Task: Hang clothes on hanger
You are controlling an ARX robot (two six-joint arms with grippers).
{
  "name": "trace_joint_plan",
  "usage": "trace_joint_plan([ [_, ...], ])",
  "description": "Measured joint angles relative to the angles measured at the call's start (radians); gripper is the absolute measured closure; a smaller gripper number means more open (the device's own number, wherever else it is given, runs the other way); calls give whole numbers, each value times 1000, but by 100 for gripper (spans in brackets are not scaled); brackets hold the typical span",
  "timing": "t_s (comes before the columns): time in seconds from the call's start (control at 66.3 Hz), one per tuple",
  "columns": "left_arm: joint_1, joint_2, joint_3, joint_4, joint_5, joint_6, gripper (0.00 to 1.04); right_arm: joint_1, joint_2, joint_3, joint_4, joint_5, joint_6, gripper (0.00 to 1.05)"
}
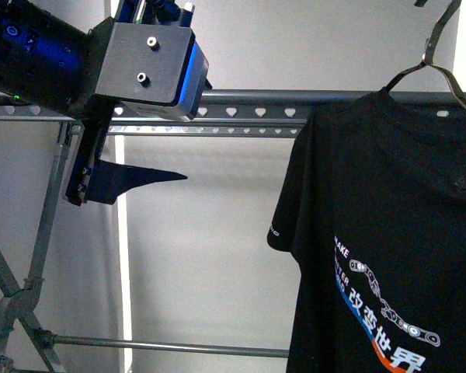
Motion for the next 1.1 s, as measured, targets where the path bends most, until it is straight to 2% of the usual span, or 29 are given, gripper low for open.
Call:
trace_joint_plan([
  [0.272,-1,0,0,0,1,0,7,-38,-71,-112,66,-50,4,97],
  [0.483,1,-1,0,0,0,0,7,-48,-112,-232,106,-48,17,97],
  [0.664,0,-1,0,0,1,0,7,-39,-99,-250,106,-10,8,97],
  [0.935,0,-1,0,0,0,0,7,-16,34,-125,87,82,13,97],
  [1.101,0,-1,0,0,0,0,7,2,143,65,40,152,56,97],
])
